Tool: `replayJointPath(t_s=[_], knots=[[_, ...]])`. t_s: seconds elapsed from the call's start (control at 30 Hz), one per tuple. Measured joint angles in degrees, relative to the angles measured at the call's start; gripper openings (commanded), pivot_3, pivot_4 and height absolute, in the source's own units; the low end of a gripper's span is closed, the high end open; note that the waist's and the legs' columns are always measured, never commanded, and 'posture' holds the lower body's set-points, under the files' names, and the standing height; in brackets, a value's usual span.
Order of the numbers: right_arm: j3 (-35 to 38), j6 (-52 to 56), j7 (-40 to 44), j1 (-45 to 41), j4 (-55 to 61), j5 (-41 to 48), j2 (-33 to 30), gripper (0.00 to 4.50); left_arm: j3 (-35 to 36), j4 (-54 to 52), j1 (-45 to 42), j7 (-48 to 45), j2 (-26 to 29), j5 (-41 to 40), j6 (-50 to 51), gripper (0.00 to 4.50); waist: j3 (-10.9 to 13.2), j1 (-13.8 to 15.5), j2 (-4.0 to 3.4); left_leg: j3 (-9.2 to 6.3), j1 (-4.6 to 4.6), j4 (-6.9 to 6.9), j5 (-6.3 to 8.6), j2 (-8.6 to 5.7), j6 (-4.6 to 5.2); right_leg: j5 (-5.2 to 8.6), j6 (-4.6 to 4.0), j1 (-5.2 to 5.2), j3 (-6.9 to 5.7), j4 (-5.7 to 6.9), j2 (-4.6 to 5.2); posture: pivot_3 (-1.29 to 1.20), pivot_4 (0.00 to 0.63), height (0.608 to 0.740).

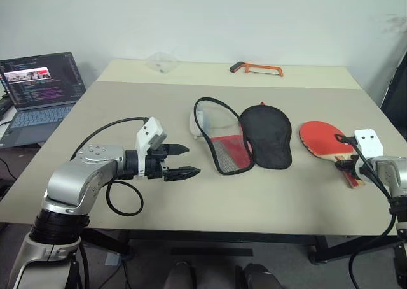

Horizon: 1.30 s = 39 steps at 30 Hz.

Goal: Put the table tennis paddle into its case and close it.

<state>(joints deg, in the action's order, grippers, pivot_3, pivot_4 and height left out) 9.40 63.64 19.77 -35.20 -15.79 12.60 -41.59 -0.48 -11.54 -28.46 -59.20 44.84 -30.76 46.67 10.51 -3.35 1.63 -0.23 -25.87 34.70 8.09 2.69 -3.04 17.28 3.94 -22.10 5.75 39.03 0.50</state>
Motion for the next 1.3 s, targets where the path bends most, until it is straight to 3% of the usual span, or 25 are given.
replayJointPath(t_s=[0.23,0.47,0.63,0.87,1.3], knots=[[4.36,6.74,-9.07,-6.86,8.45,-0.19,7.21,1.09,0.33,0.08,0.09,0.18,0.05,0.11,-0.78,4.50,0.03,-0.12,-0.06,0.05,-0.05,-0.17,0.00,0.03,0.00,-0.07,-0.23,-0.15,0.04,0.01,-0.04,0.00,0.150,0.740],[5.73,12.89,-19.18,-17.80,15.56,-0.22,26.17,1.09,0.22,-0.20,0.57,1.20,-0.17,0.14,-0.86,4.50,0.04,-0.25,-0.07,-0.01,-0.05,-0.40,0.00,0.09,0.00,-0.05,-0.31,-0.22,-0.01,0.04,-0.13,0.00,0.150,0.740],[8.03,13.90,-26.78,-19.21,15.65,-1.48,37.38,1.09,0.13,-0.57,1.07,2.03,-0.38,0.15,-0.86,4.50,0.04,0.66,-0.07,-0.08,-0.16,-0.53,0.00,0.00,-0.01,-0.03,-0.35,-0.26,-0.16,-0.02,0.00,0.00,0.150,0.740],[10.47,14.39,-32.36,-16.25,17.29,-4.84,40.96,1.09,0.20,-2.00,3.22,2.47,-0.38,0.10,-0.84,4.50,0.04,0.87,-0.08,-0.10,-0.20,-0.55,0.00,0.01,-0.01,-0.02,-0.39,-0.32,-0.19,0.00,0.00,0.00,0.150,0.740],[7.03,12.69,-31.07,-15.29,12.55,-5.87,42.01,1.09,0.17,-2.45,3.34,3.42,-0.63,0.10,-0.85,4.50,0.05,-0.10,-0.08,-0.11,-0.18,-0.60,-0.01,0.03,0.00,0.01,-0.44,-0.33,-0.18,0.02,-0.05,0.00,0.150,0.740]])
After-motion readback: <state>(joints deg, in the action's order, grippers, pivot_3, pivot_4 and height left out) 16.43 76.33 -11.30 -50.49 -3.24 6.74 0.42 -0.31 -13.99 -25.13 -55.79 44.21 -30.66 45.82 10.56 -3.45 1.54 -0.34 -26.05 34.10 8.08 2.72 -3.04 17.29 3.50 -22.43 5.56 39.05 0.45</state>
